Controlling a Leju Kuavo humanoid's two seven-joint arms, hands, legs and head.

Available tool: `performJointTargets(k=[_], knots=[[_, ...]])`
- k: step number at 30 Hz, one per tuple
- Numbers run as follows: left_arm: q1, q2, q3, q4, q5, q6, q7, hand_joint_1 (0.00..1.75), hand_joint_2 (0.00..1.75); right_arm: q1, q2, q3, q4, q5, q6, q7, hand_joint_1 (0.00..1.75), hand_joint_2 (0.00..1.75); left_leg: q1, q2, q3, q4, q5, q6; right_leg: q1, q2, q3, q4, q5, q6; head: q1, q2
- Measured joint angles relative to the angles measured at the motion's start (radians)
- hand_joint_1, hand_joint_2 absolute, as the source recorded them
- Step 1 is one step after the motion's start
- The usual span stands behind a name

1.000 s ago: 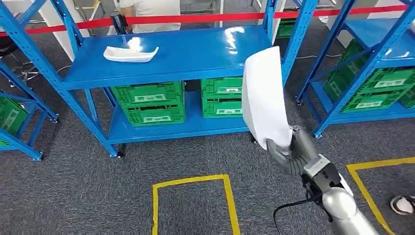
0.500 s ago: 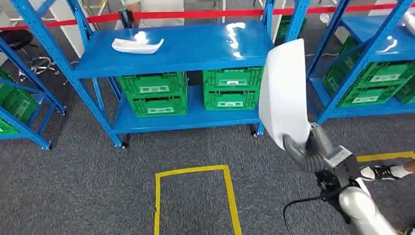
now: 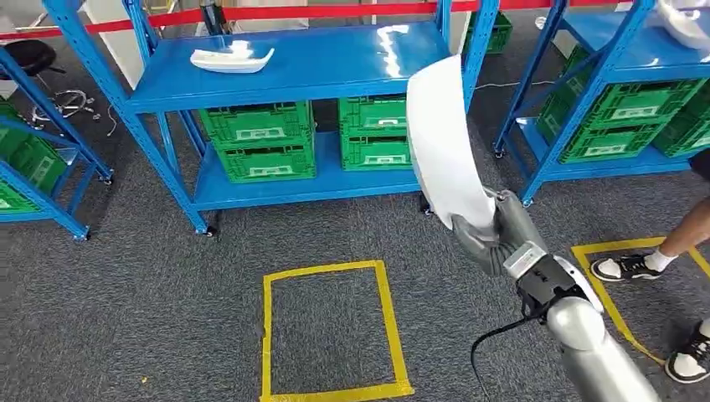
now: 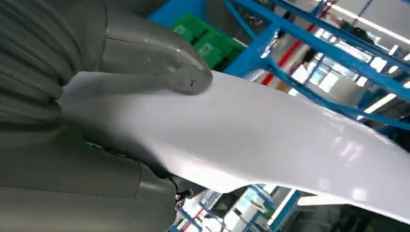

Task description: Take the parts from the cabinet and place them on the table.

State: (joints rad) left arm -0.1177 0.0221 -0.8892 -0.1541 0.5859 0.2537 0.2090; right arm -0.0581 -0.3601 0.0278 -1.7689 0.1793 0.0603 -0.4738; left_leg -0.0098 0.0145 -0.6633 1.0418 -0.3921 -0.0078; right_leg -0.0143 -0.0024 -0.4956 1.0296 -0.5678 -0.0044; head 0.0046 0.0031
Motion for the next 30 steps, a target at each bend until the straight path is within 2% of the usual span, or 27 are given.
performJointTargets(k=[1,2,4,5,6,7,8,9,10,11,12,13,15,16,17,18,19,20,21,22,23,24,25,26,27,28,30], knots=[[-0.001,-0.001,-0.001,0.001,-0.003,-0.001,-0.001,0.00,1.75,0.001,0.016,0.000,0.000,0.013,0.008,0.008,1.75,1.75,-0.002,-0.003,-0.005,-0.003,0.011,-0.008,-0.003,-0.003,-0.008,-0.006,0.015,-0.010,0.000,0.000],[-0.004,-0.004,-0.002,0.001,-0.005,-0.004,-0.002,0.00,1.75,0.002,0.031,0.000,-0.002,0.035,0.018,0.025,1.75,1.75,0.004,-0.009,-0.015,0.012,-0.026,-0.015,-0.005,-0.009,-0.021,-0.007,0.030,-0.019,-0.001,0.000],[-0.007,-0.010,-0.002,0.000,-0.003,-0.015,-0.002,0.00,1.75,0.010,0.059,0.000,-0.015,0.058,0.034,0.052,1.75,1.75,0.008,-0.011,-0.041,0.110,-0.156,-0.026,-0.006,-0.009,-0.050,-0.006,0.053,-0.029,-0.003,0.000],[-0.006,-0.011,-0.002,0.001,0.003,-0.016,-0.002,0.00,1.75,0.013,0.071,0.000,-0.024,0.064,0.051,0.058,1.75,1.75,0.010,-0.011,-0.051,0.175,-0.202,-0.030,-0.005,-0.009,-0.065,-0.006,0.065,-0.030,-0.002,0.000],[-0.003,-0.011,-0.002,0.001,0.010,-0.018,-0.002,0.00,1.75,0.015,0.078,0.000,-0.028,0.065,0.061,0.061,1.75,1.75,0.011,-0.011,-0.058,0.241,-0.229,-0.033,-0.004,-0.008,-0.081,-0.005,0.078,-0.029,-0.002,0.000],[0.003,-0.014,-0.002,0.001,0.020,-0.022,0.002,0.00,1.75,0.016,0.089,0.000,-0.029,0.065,0.082,0.066,1.75,1.75,0.012,-0.011,-0.054,0.292,-0.220,-0.034,-0.004,-0.008,-0.101,-0.003,0.092,-0.027,-0.003,0.000],[0.007,-0.015,-0.001,0.002,0.025,-0.027,0.013,0.00,1.75,0.017,0.091,0.000,-0.029,0.061,0.094,0.066,1.75,1.75,0.012,-0.011,-0.032,0.292,-0.178,-0.033,-0.004,-0.008,-0.116,-0.001,0.106,-0.024,-0.003,0.000],[0.012,-0.015,-0.001,0.002,0.028,-0.031,0.021,0.00,1.75,0.017,0.091,0.000,-0.029,0.056,0.098,0.064,1.75,1.75,0.013,-0.012,0.007,0.253,-0.138,-0.032,-0.004,-0.008,-0.134,0.003,0.118,-0.021,-0.002,0.000],[0.017,-0.015,-0.001,0.003,0.029,-0.035,0.028,0.00,1.75,0.017,0.091,0.000,-0.029,0.052,0.100,0.064,1.75,1.75,0.014,-0.012,0.062,0.186,-0.114,-0.029,-0.004,-0.008,-0.149,0.004,0.130,-0.018,-0.002,0.000],[0.018,-0.015,-0.002,0.003,0.029,-0.037,0.040,0.00,1.75,0.017,0.091,-0.001,-0.029,0.049,0.101,0.064,1.75,1.75,0.014,-0.014,0.133,0.096,-0.122,-0.025,-0.004,-0.008,-0.156,0.005,0.140,-0.013,-0.002,0.000],[0.018,-0.015,-0.002,0.003,0.029,-0.042,0.054,0.00,1.75,0.021,0.092,-0.004,-0.035,0.046,0.103,0.063,1.75,1.75,0.011,-0.017,0.202,0.002,-0.167,-0.021,0.000,-0.008,-0.162,0.006,0.147,-0.006,-0.003,0.000],[0.018,-0.016,-0.002,0.003,0.029,-0.045,0.062,0.00,1.75,0.021,0.093,-0.008,-0.040,0.045,0.104,0.061,1.75,1.75,0.007,-0.022,0.222,-0.052,-0.187,-0.013,-0.001,-0.012,-0.164,0.005,0.157,0.000,-0.001,0.000],[0.022,-0.016,-0.002,0.004,0.030,-0.045,0.071,0.00,1.75,0.031,0.101,-0.015,-0.054,0.055,0.103,0.064,1.75,1.75,-0.002,-0.022,0.196,-0.048,-0.171,0.001,-0.004,-0.016,-0.166,-0.011,0.186,0.013,-0.002,0.000],[0.026,-0.016,-0.002,0.005,0.032,-0.045,0.072,0.00,1.75,0.041,0.105,-0.017,-0.062,0.059,0.103,0.065,1.75,1.75,0.001,-0.019,0.187,-0.053,-0.157,0.012,-0.005,-0.015,-0.168,-0.015,0.197,0.021,-0.002,0.000],[0.029,-0.017,-0.002,0.006,0.032,-0.045,0.072,0.00,1.75,0.053,0.108,-0.019,-0.065,0.062,0.103,0.065,1.75,1.75,0.005,-0.011,0.177,-0.055,-0.143,0.022,-0.010,-0.009,-0.177,-0.003,0.171,0.025,-0.002,0.000],[0.030,-0.018,-0.002,0.006,0.033,-0.045,0.069,0.00,1.75,0.063,0.111,-0.023,-0.071,0.064,0.103,0.066,1.75,1.75,0.005,-0.011,0.165,-0.055,-0.133,0.032,-0.009,-0.006,-0.187,0.024,0.120,0.027,-0.001,0.000],[0.031,-0.017,-0.002,0.006,0.034,-0.043,0.069,0.00,1.75,0.072,0.114,-0.027,-0.078,0.064,0.103,0.065,1.75,1.75,0.004,-0.009,0.148,-0.055,-0.119,0.037,-0.009,-0.005,-0.205,0.090,0.041,0.029,0.000,0.000],[0.031,-0.017,-0.002,0.007,0.035,-0.043,0.066,0.00,1.75,0.076,0.116,-0.031,-0.083,0.065,0.104,0.065,1.75,1.75,0.001,-0.008,0.132,-0.053,-0.105,0.039,-0.008,-0.005,-0.221,0.169,-0.022,0.031,0.001,0.000],[0.031,-0.017,-0.002,0.008,0.036,-0.043,0.066,0.00,1.75,0.079,0.119,-0.033,-0.087,0.066,0.104,0.065,1.75,1.75,-0.002,-0.006,0.116,-0.051,-0.090,0.041,-0.007,-0.005,-0.232,0.244,-0.058,0.031,0.001,0.000],[0.031,-0.017,-0.002,0.008,0.037,-0.042,0.064,0.00,1.75,0.083,0.120,-0.034,-0.088,0.066,0.104,0.065,1.75,1.75,-0.003,-0.005,0.097,-0.046,-0.077,0.042,-0.005,-0.005,-0.232,0.289,-0.059,0.030,0.000,0.000],[0.031,-0.018,-0.002,0.008,0.039,-0.042,0.063,0.00,1.75,0.088,0.123,-0.035,-0.090,0.068,0.104,0.065,1.75,1.75,-0.004,-0.005,0.072,-0.040,-0.063,0.041,-0.001,-0.004,-0.216,0.310,-0.024,0.027,0.001,0.000],[0.031,-0.018,-0.002,0.008,0.039,-0.042,0.063,0.00,1.75,0.092,0.125,-0.039,-0.092,0.069,0.106,0.065,1.75,1.75,-0.004,-0.005,0.047,-0.031,-0.051,0.039,0.001,-0.004,-0.180,0.288,0.023,0.024,0.001,0.000],[0.031,-0.019,-0.002,0.008,0.039,-0.042,0.062,0.00,1.75,0.093,0.128,-0.042,-0.096,0.070,0.109,0.066,1.75,1.75,-0.004,-0.004,0.026,-0.022,-0.042,0.037,0.003,-0.004,-0.130,0.234,0.054,0.021,0.001,0.000],[0.031,-0.021,-0.002,0.008,0.039,-0.042,0.062,0.00,1.75,0.092,0.128,-0.042,-0.098,0.070,0.113,0.066,1.75,1.75,-0.004,-0.004,0.011,-0.014,-0.035,0.035,0.005,-0.004,-0.077,0.172,0.060,0.017,0.001,0.000],[0.030,-0.022,-0.002,0.008,0.039,-0.040,0.058,0.00,1.75,0.091,0.129,-0.042,-0.103,0.069,0.115,0.066,1.75,1.75,-0.005,-0.004,-0.005,-0.002,-0.025,0.029,0.010,-0.005,0.010,0.050,0.002,0.007,0.001,0.000],[0.030,-0.023,-0.002,0.008,0.042,-0.037,0.053,0.00,1.75,0.093,0.129,-0.042,-0.106,0.064,0.117,0.064,1.75,1.75,-0.008,-0.006,-0.012,0.005,-0.018,0.024,0.013,-0.005,0.052,-0.030,-0.029,0.003,0.001,0.000],[0.031,-0.025,-0.002,0.008,0.048,-0.034,0.045,0.00,1.75,0.092,0.133,-0.042,-0.106,0.052,0.121,0.060,1.75,1.75,-0.002,-0.004,-0.012,-0.006,0.006,0.011,0.018,-0.006,0.031,-0.019,-0.020,-0.009,0.000,0.000]])
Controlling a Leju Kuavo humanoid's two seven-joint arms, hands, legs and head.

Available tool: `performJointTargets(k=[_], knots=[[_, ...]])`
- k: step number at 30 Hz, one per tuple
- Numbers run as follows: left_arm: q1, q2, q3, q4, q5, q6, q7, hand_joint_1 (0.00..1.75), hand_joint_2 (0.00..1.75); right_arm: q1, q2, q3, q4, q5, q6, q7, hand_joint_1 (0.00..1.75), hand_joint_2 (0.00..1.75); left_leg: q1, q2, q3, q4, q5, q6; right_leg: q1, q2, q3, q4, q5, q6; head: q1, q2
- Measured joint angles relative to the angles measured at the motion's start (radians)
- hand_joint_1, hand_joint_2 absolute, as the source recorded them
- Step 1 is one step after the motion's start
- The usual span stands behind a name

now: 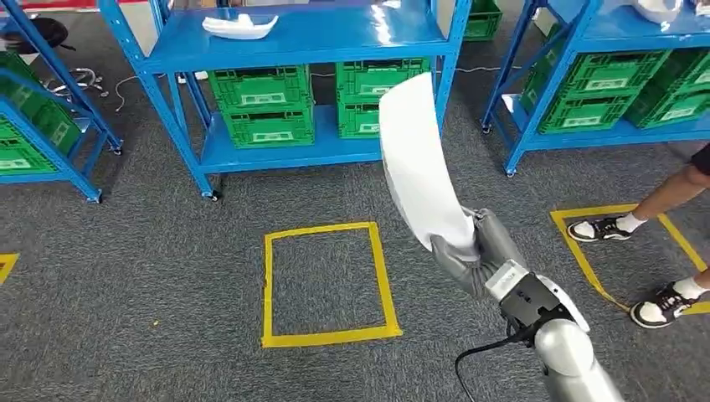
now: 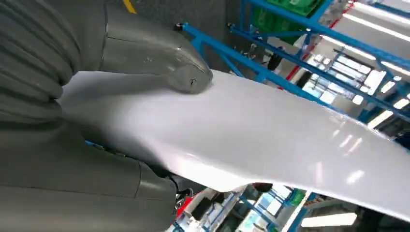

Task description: Take the parts from the cabinet and place them on the table.

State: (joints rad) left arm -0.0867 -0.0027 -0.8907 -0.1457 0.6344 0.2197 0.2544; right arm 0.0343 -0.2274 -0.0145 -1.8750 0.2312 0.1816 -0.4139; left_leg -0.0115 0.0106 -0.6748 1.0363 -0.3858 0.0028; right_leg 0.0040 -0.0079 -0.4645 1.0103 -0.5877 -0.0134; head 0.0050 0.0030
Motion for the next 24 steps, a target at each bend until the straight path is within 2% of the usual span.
performJointTargets(k=[1,2,3,4,5,6,7,8,9,10,11,12,13,14,15,17,18,19,20,21,22,23,24], knots=[[0.001,-0.001,0.000,0.000,0.002,0.000,0.000,0.00,1.75,0.001,0.002,0.000,0.000,-0.001,0.002,0.000,1.75,1.75,-0.001,-0.001,-0.001,-0.007,0.012,-0.008,0.001,0.000,-0.006,-0.003,0.012,-0.008,0.001,0.000],[0.002,0.002,0.000,0.004,0.002,0.002,0.000,0.00,1.75,0.001,0.005,0.000,0.000,-0.001,0.005,0.000,1.75,1.75,0.002,-0.003,-0.006,-0.003,0.008,-0.015,-0.007,-0.005,-0.016,-0.009,0.030,-0.017,0.002,0.000],[0.003,0.001,0.000,0.004,0.003,0.003,-0.001,0.00,1.75,0.000,0.006,0.000,0.000,-0.001,0.006,0.000,1.75,1.75,0.003,-0.007,-0.017,0.014,-0.037,-0.023,-0.008,-0.005,-0.029,-0.010,0.044,-0.021,0.000,0.000],[0.004,0.001,0.000,0.003,0.003,0.003,-0.002,0.00,1.75,0.001,0.009,0.000,0.000,-0.001,0.006,0.001,1.75,1.75,0.005,-0.009,-0.034,0.062,-0.113,-0.032,-0.009,-0.004,-0.047,-0.010,0.059,-0.028,0.000,0.000],[0.004,0.001,0.000,0.004,0.002,0.003,-0.007,0.00,1.75,0.001,0.011,0.000,0.000,-0.001,0.006,0.000,1.75,1.75,0.008,-0.009,-0.044,0.125,-0.178,-0.040,-0.010,-0.004,-0.063,-0.010,0.073,-0.028,-0.001,0.000],[0.004,0.001,0.000,0.004,0.001,0.003,-0.015,0.00,1.75,0.000,0.015,0.000,0.000,-0.001,0.006,0.000,1.75,1.75,0.012,-0.009,-0.052,0.201,-0.226,-0.046,-0.010,-0.004,-0.082,-0.009,0.089,-0.027,-0.001,0.000],[0.003,0.001,0.000,0.003,-0.003,0.003,-0.019,0.00,1.75,0.000,0.019,0.000,0.000,-0.001,0.003,0.000,1.75,1.75,0.014,-0.009,-0.054,0.262,-0.235,-0.050,-0.010,-0.004,-0.103,-0.006,0.104,-0.025,-0.002,0.000],[0.002,0.001,0.000,0.003,-0.011,0.003,-0.024,0.00,1.75,0.001,0.026,0.000,0.000,0.000,-0.002,0.001,1.75,1.75,0.016,-0.009,-0.046,0.292,-0.212,-0.052,-0.010,-0.005,-0.119,-0.004,0.117,-0.023,-0.002,0.000],[0.001,0.001,-0.001,0.003,-0.022,0.002,-0.025,0.00,1.75,0.002,0.034,0.000,0.000,0.003,-0.008,0.001,1.75,1.75,0.019,-0.009,-0.024,0.292,-0.168,-0.053,-0.010,-0.005,-0.139,-0.002,0.131,-0.020,-0.002,0.000],[0.000,0.002,-0.003,0.004,-0.033,0.000,-0.025,0.00,1.75,0.003,0.041,0.000,0.000,0.004,-0.012,0.001,1.75,1.75,0.021,-0.010,0.021,0.252,-0.125,-0.054,-0.011,-0.005,-0.161,0.000,0.146,-0.016,-0.002,0.000],[-0.002,0.003,-0.008,0.003,-0.041,0.000,-0.025,0.00,1.75,0.010,0.045,-0.002,-0.005,0.004,-0.012,0.000,1.75,1.75,0.021,-0.010,0.082,0.184,-0.112,-0.052,-0.011,-0.005,-0.177,0.002,0.159,-0.012,-0.002,0.000],[-0.005,0.003,-0.014,0.003,-0.043,0.000,-0.025,0.00,1.75,0.021,0.046,-0.006,-0.013,0.003,-0.012,-0.002,1.75,1.75,0.022,-0.014,0.168,0.080,-0.141,-0.047,-0.012,-0.005,-0.184,0.006,0.170,-0.007,-0.002,0.000],[-0.008,0.005,-0.018,0.002,-0.044,0.000,-0.025,0.00,1.75,0.033,0.046,-0.012,-0.021,0.000,-0.011,-0.002,1.75,1.75,0.017,-0.019,0.259,-0.035,-0.188,-0.042,-0.008,-0.006,-0.189,0.007,0.175,-0.001,-0.002,0.000],[-0.009,0.008,-0.018,0.002,-0.044,-0.001,-0.026,0.00,1.75,0.038,0.046,-0.019,-0.024,-0.006,-0.010,-0.009,1.75,1.75,0.014,-0.020,0.260,-0.068,-0.204,-0.031,-0.008,-0.009,-0.189,0.006,0.188,0.004,-0.002,0.000],[-0.008,0.011,-0.019,0.003,-0.044,-0.004,-0.025,0.00,1.75,0.042,0.050,-0.023,-0.024,-0.011,-0.008,-0.010,1.75,1.75,0.013,-0.019,0.254,-0.069,-0.194,-0.025,-0.010,-0.009,-0.189,0.000,0.202,0.008,-0.003,0.000],[-0.005,0.015,-0.023,0.004,-0.044,-0.012,-0.012,0.00,1.75,0.054,0.058,-0.025,-0.024,-0.013,-0.006,-0.012,1.75,1.75,0.009,-0.014,0.237,-0.069,-0.174,-0.004,-0.015,-0.007,-0.193,-0.009,0.224,0.023,-0.006,0.000],[-0.005,0.017,-0.026,0.006,-0.042,-0.013,-0.003,0.00,1.75,0.060,0.062,-0.025,-0.023,-0.011,-0.003,-0.012,1.75,1.75,0.012,-0.006,0.225,-0.069,-0.159,0.008,-0.020,-0.002,-0.206,0.012,0.181,0.027,-0.004,0.000],[-0.004,0.021,-0.027,0.007,-0.040,-0.015,0.005,0.00,1.75,0.059,0.064,-0.025,-0.021,-0.005,-0.002,-0.010,1.75,1.75,0.011,-0.005,0.209,-0.068,-0.147,0.017,-0.019,-0.001,-0.223,0.059,0.112,0.028,-0.004,0.000],[-0.002,0.024,-0.027,0.008,-0.039,-0.016,0.011,0.00,1.75,0.054,0.067,-0.025,-0.019,-0.001,-0.003,-0.009,1.75,1.75,0.010,0.000,0.191,-0.067,-0.134,0.020,-0.019,0.000,-0.242,0.133,0.039,0.030,-0.003,0.000],[-0.001,0.026,-0.027,0.008,-0.034,-0.018,0.015,0.00,1.75,0.050,0.069,-0.025,-0.017,0.003,-0.003,-0.005,1.75,1.75,0.008,0.002,0.170,-0.067,-0.118,0.022,-0.019,0.000,-0.259,0.220,-0.018,0.031,-0.003,0.000],[-0.001,0.030,-0.027,0.009,-0.032,-0.019,0.019,0.00,1.75,0.047,0.072,-0.025,-0.015,0.006,-0.005,-0.002,1.75,1.75,0.006,0.002,0.159,-0.064,-0.105,0.022,-0.019,0.000,-0.269,0.285,-0.038,0.031,-0.003,0.000],[-0.001,0.033,-0.027,0.010,-0.029,-0.020,0.022,0.00,1.75,0.047,0.073,-0.025,-0.013,0.006,-0.006,0.001,1.75,1.75,0.005,0.003,0.135,-0.059,-0.090,0.022,-0.019,0.001,-0.265,0.328,-0.022,0.030,-0.003,0.000],[-0.001,0.034,-0.027,0.011,-0.024,-0.022,0.028,0.00,1.75,0.046,0.074,-0.025,-0.011,0.006,-0.005,0.007,1.75,1.75,0.004,0.002,0.112,-0.051,-0.077,0.021,-0.019,0.001,-0.244,0.330,0.021,0.029,-0.003,0.000]])
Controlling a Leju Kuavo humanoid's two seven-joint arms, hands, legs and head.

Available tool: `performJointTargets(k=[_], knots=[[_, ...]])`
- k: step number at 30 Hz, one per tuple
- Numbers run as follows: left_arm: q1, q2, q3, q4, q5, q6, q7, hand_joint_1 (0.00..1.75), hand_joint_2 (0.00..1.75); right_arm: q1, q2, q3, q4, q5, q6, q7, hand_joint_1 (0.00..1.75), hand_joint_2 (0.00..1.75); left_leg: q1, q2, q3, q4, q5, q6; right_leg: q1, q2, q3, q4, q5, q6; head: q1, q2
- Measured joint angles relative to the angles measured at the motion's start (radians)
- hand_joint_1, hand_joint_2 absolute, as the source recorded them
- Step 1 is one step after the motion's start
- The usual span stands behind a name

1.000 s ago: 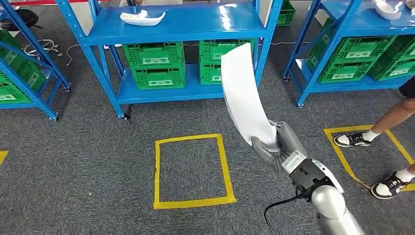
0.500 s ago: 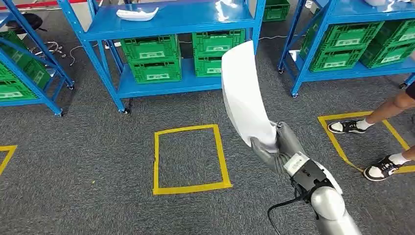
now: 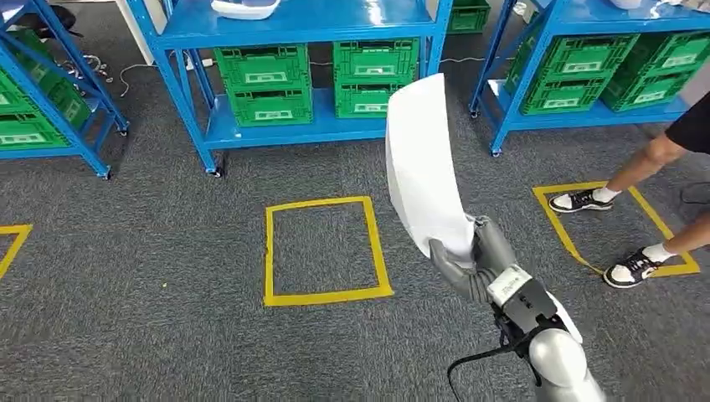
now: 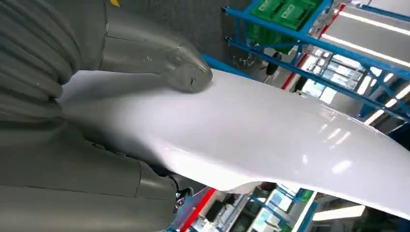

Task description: Take the parts from the cabinet and place them on the table.

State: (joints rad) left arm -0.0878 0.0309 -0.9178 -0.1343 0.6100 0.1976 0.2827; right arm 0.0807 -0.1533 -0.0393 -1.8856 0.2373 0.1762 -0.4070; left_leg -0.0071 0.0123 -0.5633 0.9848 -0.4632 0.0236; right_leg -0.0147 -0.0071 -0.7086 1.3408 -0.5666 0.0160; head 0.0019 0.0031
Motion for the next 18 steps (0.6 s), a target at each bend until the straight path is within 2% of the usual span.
performJointTargets(k=[1,2,3,4,5,6,7,8,9,10,12,13,14,15,16,17,18], knots=[[0.001,0.000,0.000,0.000,0.002,-0.003,0.002,0.00,1.75,-0.002,0.001,0.000,0.002,-0.001,0.000,0.001,1.75,1.75,0.000,0.000,-0.021,0.009,0.009,-0.003,0.000,0.000,0.039,-0.037,0.042,-0.001,0.000,0.000],[0.001,-0.001,0.000,0.000,0.004,-0.005,0.005,0.00,1.75,-0.008,0.002,0.000,0.005,-0.001,0.001,0.002,1.75,1.75,0.001,-0.001,-0.042,0.021,0.016,-0.006,0.000,0.000,0.100,-0.111,0.067,-0.003,0.000,0.000],[0.001,-0.002,0.000,0.000,0.005,-0.005,0.008,0.00,1.75,-0.017,0.002,0.000,0.006,-0.002,0.002,0.002,1.75,1.75,0.001,0.000,-0.059,0.034,0.021,-0.011,0.000,0.000,0.170,-0.202,0.057,-0.007,0.000,0.000],[0.000,-0.002,0.000,0.000,0.005,-0.005,0.010,0.00,1.75,-0.025,0.002,0.000,0.006,-0.003,0.004,0.003,1.75,1.75,-0.004,-0.002,-0.074,0.050,0.025,-0.016,0.006,0.000,0.236,-0.306,0.004,-0.012,0.001,0.000],[0.001,-0.003,0.000,0.000,0.005,-0.006,0.011,0.00,1.75,-0.028,0.003,0.000,0.007,-0.004,0.006,0.002,1.75,1.75,-0.003,-0.001,-0.078,0.055,0.031,-0.023,0.007,0.000,0.245,-0.331,-0.014,-0.015,-0.002,0.000],[0.001,-0.003,0.000,0.000,0.006,-0.006,0.014,0.00,1.75,-0.028,0.004,0.000,0.008,-0.004,0.010,0.003,1.75,1.75,-0.002,-0.001,-0.078,0.054,0.041,-0.029,0.008,0.000,0.233,-0.330,-0.009,-0.018,0.000,0.000],[0.001,-0.003,0.000,0.000,0.005,-0.009,0.017,0.00,1.75,-0.030,0.004,0.000,0.010,-0.005,0.016,0.003,1.75,1.75,-0.001,-0.001,-0.079,0.049,0.051,-0.035,0.012,0.000,0.229,-0.326,-0.003,-0.025,-0.001,0.000],[0.004,-0.003,0.000,0.000,0.005,-0.010,0.018,0.00,1.75,-0.031,0.004,0.000,0.014,-0.005,0.019,0.003,1.75,1.75,0.000,-0.002,-0.084,0.048,0.059,-0.041,0.008,-0.002,0.222,-0.331,0.009,-0.034,0.000,0.000],[0.006,-0.003,0.000,0.002,0.008,-0.010,0.017,0.00,1.75,-0.038,0.005,0.000,0.019,-0.006,0.023,0.004,1.75,1.75,0.004,-0.004,-0.092,0.062,0.038,-0.046,0.004,-0.007,0.210,-0.331,0.021,-0.042,-0.001,0.000],[0.007,-0.006,0.000,0.000,0.018,-0.009,0.016,0.00,1.75,-0.044,0.005,0.000,0.024,-0.006,0.032,0.006,1.75,1.75,0.004,-0.008,-0.112,0.095,-0.023,-0.054,0.004,-0.006,0.194,-0.331,0.035,-0.050,-0.002,0.000],[0.007,-0.012,0.000,0.000,0.035,0.000,0.003,0.00,1.75,-0.062,0.005,0.000,0.034,-0.011,0.052,-0.002,1.75,1.75,0.009,-0.009,-0.140,0.222,-0.140,-0.066,0.004,-0.006,0.162,-0.331,0.061,-0.054,-0.003,0.000],[0.006,-0.015,0.000,0.000,0.042,0.005,-0.007,0.00,1.75,-0.076,0.005,0.000,0.046,-0.014,0.058,-0.005,1.75,1.75,0.010,-0.009,-0.153,0.297,-0.170,-0.070,0.004,-0.005,0.143,-0.330,0.077,-0.053,-0.003,0.000],[0.006,-0.018,0.000,-0.001,0.046,0.009,-0.011,0.00,1.75,-0.085,0.005,0.000,0.053,-0.016,0.061,-0.005,1.75,1.75,0.010,-0.009,-0.153,0.339,-0.165,-0.071,0.004,-0.006,0.127,-0.328,0.089,-0.050,-0.003,0.000],[0.005,-0.020,0.000,-0.001,0.048,0.011,-0.013,0.00,1.75,-0.093,0.005,0.000,0.061,-0.018,0.062,-0.006,1.75,1.75,0.011,-0.009,-0.136,0.349,-0.127,-0.072,0.004,-0.007,0.113,-0.327,0.103,-0.048,-0.003,0.000],[0.005,-0.021,0.000,-0.002,0.048,0.012,-0.015,0.00,1.75,-0.098,0.005,0.000,0.066,-0.018,0.063,-0.006,1.75,1.75,0.012,-0.009,-0.106,0.323,-0.086,-0.070,0.004,-0.008,0.097,-0.326,0.114,-0.045,-0.003,0.000],[0.004,-0.021,0.001,-0.002,0.049,0.013,-0.017,0.00,1.75,-0.105,0.005,0.000,0.071,-0.019,0.065,-0.006,1.75,1.75,0.013,-0.009,-0.053,0.261,-0.050,-0.068,0.004,-0.008,0.081,-0.324,0.127,-0.042,-0.003,0.000],[0.004,-0.022,0.001,-0.002,0.053,0.013,-0.023,0.00,1.75,-0.111,0.005,0.000,0.075,-0.019,0.068,-0.008,1.75,1.75,0.013,-0.009,0.017,0.170,-0.045,-0.066,0.004,-0.008,0.068,-0.322,0.138,-0.038,-0.003,0.000]])
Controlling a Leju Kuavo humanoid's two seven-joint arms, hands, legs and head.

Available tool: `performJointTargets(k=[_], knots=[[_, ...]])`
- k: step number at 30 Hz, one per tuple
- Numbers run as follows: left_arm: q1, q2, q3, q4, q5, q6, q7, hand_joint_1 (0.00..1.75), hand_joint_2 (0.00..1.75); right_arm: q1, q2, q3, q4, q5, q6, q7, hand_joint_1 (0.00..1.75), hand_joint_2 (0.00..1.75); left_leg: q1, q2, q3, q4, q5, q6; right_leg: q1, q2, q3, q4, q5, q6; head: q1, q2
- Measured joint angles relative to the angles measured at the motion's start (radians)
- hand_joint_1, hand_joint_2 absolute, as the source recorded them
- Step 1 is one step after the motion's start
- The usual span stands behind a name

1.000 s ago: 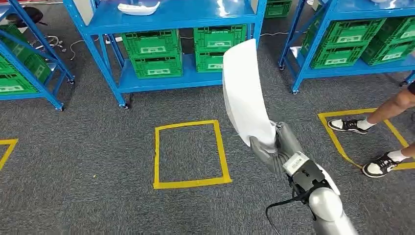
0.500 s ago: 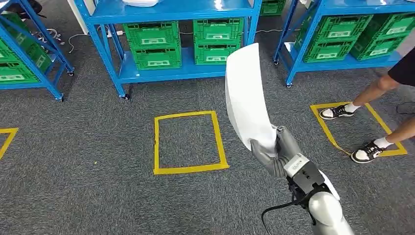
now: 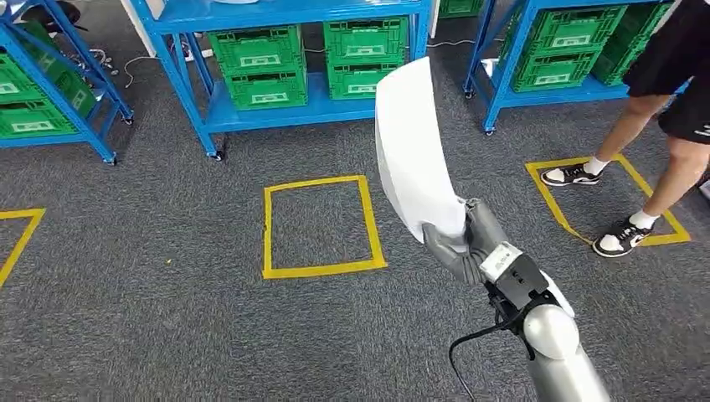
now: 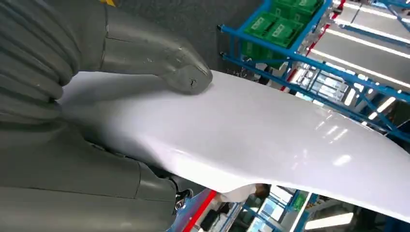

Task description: Take the parts from the cabinet and place them on the table.

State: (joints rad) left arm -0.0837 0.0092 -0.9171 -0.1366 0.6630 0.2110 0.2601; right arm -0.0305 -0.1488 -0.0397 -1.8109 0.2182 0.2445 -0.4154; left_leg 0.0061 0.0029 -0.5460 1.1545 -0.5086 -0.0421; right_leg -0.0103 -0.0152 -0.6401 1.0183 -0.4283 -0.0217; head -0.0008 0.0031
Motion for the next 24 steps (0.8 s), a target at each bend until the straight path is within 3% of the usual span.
performJointTargets(k=[1,2,4,6,8,9,10,11,12,13,14,15,16,17,20,21,22,23,24], knots=[[-0.002,-0.001,0.001,-0.002,0.005,0.005,-0.008,0.00,1.75,-0.005,0.000,0.000,0.001,0.000,0.002,-0.005,1.75,1.75,-0.002,-0.003,0.080,-0.105,-0.041,0.005,0.003,0.000,-0.006,0.003,0.008,0.006,0.000,0.000],[-0.004,-0.002,0.002,-0.002,0.008,0.011,-0.024,0.00,1.75,-0.013,0.000,0.000,0.001,-0.001,0.002,-0.011,1.75,1.75,-0.007,-0.006,0.120,-0.178,-0.067,0.015,0.003,-0.001,-0.010,0.003,0.016,0.012,0.000,0.000],[-0.007,-0.006,0.002,-0.003,0.012,0.015,-0.061,0.00,1.75,-0.019,0.003,0.000,0.002,0.000,0.002,-0.013,1.75,1.75,-0.012,-0.005,0.097,-0.178,-0.061,0.028,0.002,-0.003,-0.011,-0.008,0.034,0.024,0.000,0.000],[-0.005,-0.009,0.002,-0.004,0.003,0.006,-0.099,0.00,1.75,0.006,0.008,-0.006,-0.007,-0.002,0.000,-0.011,1.75,1.75,-0.008,0.004,0.086,-0.184,-0.039,0.053,-0.006,-0.002,-0.017,-0.005,0.042,0.040,-0.001,0.000],[-0.005,-0.008,0.002,-0.003,-0.006,0.000,-0.103,0.00,1.75,0.041,0.008,-0.024,-0.033,-0.005,0.001,-0.011,1.75,1.75,-0.009,0.008,0.067,-0.184,-0.022,0.067,-0.006,0.009,-0.047,0.076,-0.068,0.047,0.002,0.000],[-0.005,-0.008,0.002,-0.003,-0.008,-0.001,-0.101,0.00,1.75,0.052,0.008,-0.033,-0.046,-0.007,0.001,-0.011,1.75,1.75,-0.011,0.013,0.055,-0.183,-0.014,0.069,-0.006,0.011,-0.073,0.160,-0.132,0.050,0.002,0.000],[-0.005,-0.008,0.001,-0.003,-0.015,-0.003,-0.101,0.00,1.75,0.063,0.010,-0.039,-0.060,-0.009,0.002,-0.010,1.75,1.75,-0.013,0.021,0.044,-0.181,-0.006,0.070,-0.005,0.012,-0.096,0.242,-0.168,0.052,0.002,0.000],[-0.007,-0.008,-0.001,-0.003,-0.024,-0.009,-0.094,0.00,1.75,0.078,0.014,-0.046,-0.075,-0.008,0.004,-0.004,1.75,1.75,-0.015,0.029,0.034,-0.178,0.000,0.070,-0.005,0.012,-0.107,0.299,-0.172,0.053,0.002,0.000],[-0.008,-0.009,-0.004,-0.003,-0.028,-0.013,-0.090,0.00,1.75,0.091,0.020,-0.051,-0.089,-0.005,0.004,0.002,1.75,1.75,-0.015,0.036,0.030,-0.175,0.004,0.068,-0.005,0.012,-0.099,0.309,-0.152,0.052,0.002,0.000],[-0.008,-0.010,-0.007,-0.003,-0.032,-0.014,-0.086,0.00,1.75,0.104,0.026,-0.055,-0.104,0.000,0.004,0.010,1.75,1.75,-0.015,0.047,0.020,-0.168,0.007,0.066,-0.005,0.012,-0.063,0.272,-0.118,0.050,0.002,0.000],[-0.008,-0.011,-0.011,-0.003,-0.038,-0.016,-0.084,0.00,1.75,0.115,0.030,-0.058,-0.117,0.000,0.004,0.010,1.75,1.75,-0.015,0.055,0.013,-0.161,0.008,0.065,-0.005,0.007,-0.012,0.202,-0.090,0.048,0.002,0.000],[-0.009,-0.012,-0.017,-0.003,-0.044,-0.017,-0.084,0.00,1.75,0.126,0.033,-0.062,-0.134,0.000,0.005,0.010,1.75,1.75,-0.015,0.064,0.007,-0.153,0.007,0.064,-0.003,-0.014,0.058,0.101,-0.073,0.044,0.002,0.000],[-0.009,-0.013,-0.020,-0.003,-0.047,-0.017,-0.084,0.00,1.75,0.134,0.035,-0.066,-0.146,0.000,0.006,0.010,1.75,1.75,-0.017,0.072,0.002,-0.144,0.005,0.059,0.000,-0.053,0.108,0.018,-0.092,0.040,0.002,0.000],[-0.009,-0.013,-0.022,-0.003,-0.049,-0.018,-0.085,0.00,1.75,0.139,0.037,-0.068,-0.154,0.000,0.006,0.009,1.75,1.75,-0.020,0.079,-0.003,-0.137,0.004,0.054,0.013,-0.058,0.114,0.007,-0.095,0.030,0.001,0.000],[-0.010,-0.011,-0.028,0.000,-0.051,-0.018,-0.087,0.00,1.75,0.173,0.044,-0.081,-0.172,-0.005,0.018,-0.002,1.75,1.75,-0.019,0.109,0.001,-0.135,0.007,0.036,0.012,-0.029,0.098,0.003,-0.092,0.004,0.001,0.000],[-0.010,-0.008,-0.031,0.001,-0.052,-0.018,-0.087,0.00,1.75,0.182,0.046,-0.080,-0.175,-0.009,0.022,-0.008,1.75,1.75,-0.020,0.100,-0.003,-0.131,0.002,0.026,0.005,-0.022,0.099,-0.003,-0.082,-0.006,0.001,0.000],[-0.010,-0.008,-0.033,0.001,-0.052,-0.021,-0.089,0.00,1.75,0.188,0.050,-0.080,-0.177,-0.013,0.023,-0.014,1.75,1.75,-0.018,0.048,-0.013,-0.108,-0.023,0.014,0.002,-0.013,0.094,-0.005,-0.077,-0.012,0.000,0.000],[-0.008,-0.008,-0.034,0.002,-0.052,-0.021,-0.091,0.00,1.75,0.188,0.051,-0.080,-0.177,-0.013,0.024,-0.014,1.75,1.75,-0.015,0.018,-0.032,-0.057,-0.064,0.009,0.001,-0.005,0.087,-0.005,-0.072,-0.018,0.000,0.000],[-0.006,-0.008,-0.034,0.002,-0.052,-0.022,-0.092,0.00,1.75,0.189,0.054,-0.080,-0.177,-0.013,0.024,-0.017,1.75,1.75,-0.011,0.006,-0.061,0.014,-0.107,0.006,0.001,0.005,0.080,-0.005,-0.067,-0.020,0.000,0.000]])
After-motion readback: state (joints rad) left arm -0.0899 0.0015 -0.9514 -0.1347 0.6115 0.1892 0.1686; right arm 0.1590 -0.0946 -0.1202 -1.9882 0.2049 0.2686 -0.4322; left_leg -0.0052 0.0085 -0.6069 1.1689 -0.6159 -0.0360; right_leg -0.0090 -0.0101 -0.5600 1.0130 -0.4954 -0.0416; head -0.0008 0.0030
